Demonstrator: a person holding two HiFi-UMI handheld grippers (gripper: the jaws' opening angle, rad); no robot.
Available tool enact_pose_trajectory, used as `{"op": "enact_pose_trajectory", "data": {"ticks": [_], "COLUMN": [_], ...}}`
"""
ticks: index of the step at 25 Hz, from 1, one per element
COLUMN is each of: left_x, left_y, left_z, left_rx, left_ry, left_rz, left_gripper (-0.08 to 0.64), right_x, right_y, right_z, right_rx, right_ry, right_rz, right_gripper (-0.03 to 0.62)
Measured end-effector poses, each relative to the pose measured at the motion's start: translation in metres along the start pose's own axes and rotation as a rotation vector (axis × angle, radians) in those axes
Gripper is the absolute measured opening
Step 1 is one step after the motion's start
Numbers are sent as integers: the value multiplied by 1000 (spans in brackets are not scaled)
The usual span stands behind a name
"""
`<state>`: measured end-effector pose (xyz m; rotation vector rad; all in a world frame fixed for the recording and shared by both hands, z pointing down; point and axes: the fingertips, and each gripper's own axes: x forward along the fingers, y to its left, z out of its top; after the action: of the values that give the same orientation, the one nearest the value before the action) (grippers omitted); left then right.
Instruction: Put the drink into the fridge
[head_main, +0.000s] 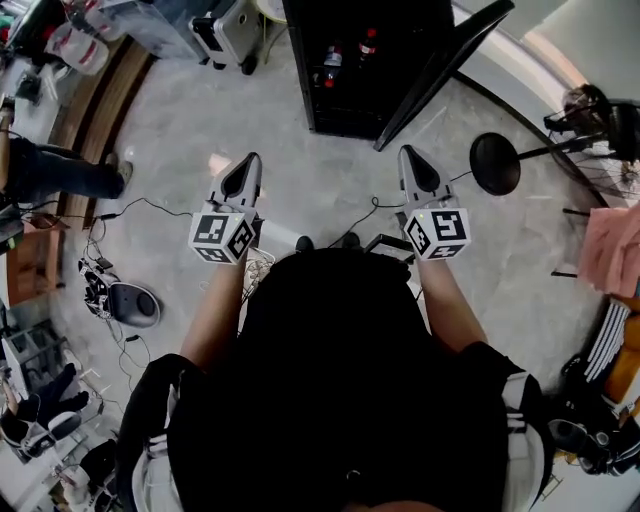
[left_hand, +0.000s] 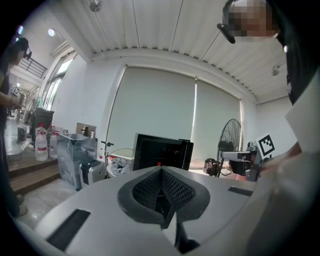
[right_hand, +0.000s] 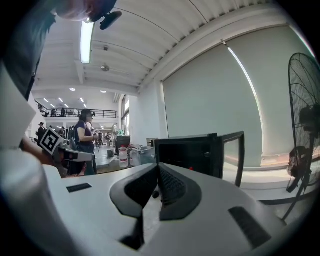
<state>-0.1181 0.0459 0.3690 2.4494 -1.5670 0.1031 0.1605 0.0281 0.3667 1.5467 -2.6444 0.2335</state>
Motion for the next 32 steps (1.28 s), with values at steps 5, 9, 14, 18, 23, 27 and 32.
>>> {"op": "enact_pose_trajectory", "data": {"ticks": [5, 9, 14, 18, 23, 27, 32], "left_x": [-5, -7, -5, -3, -3, -4, -3], "left_y": [18, 24, 16, 15, 14, 8, 2], "left_z": [-3, -13, -13, -8, -6, -10, -12], "left_rx": [-2, -37, -38, -33, -35, -41, -37], "left_ry": [9, 25, 30, 21, 19, 22, 18], "left_rz": [0, 8, -32, -40, -44, -45, -26], "left_gripper": [15, 15, 15, 15, 15, 15, 15], "right_x": [13, 18, 20, 17, 12, 5, 0], "right_y": [12, 22, 30, 32, 29, 24, 16], "right_z": [-7, -3, -4, -9, -9, -10, -13], "right_rx": [-11, -48, -42, -30, -26, -21, -8], "right_ry": [35, 20, 25, 37, 37, 37, 36], "right_rz": [6, 11, 26, 49, 35, 24, 8], "right_gripper": [21, 21, 21, 21, 21, 21, 21]}}
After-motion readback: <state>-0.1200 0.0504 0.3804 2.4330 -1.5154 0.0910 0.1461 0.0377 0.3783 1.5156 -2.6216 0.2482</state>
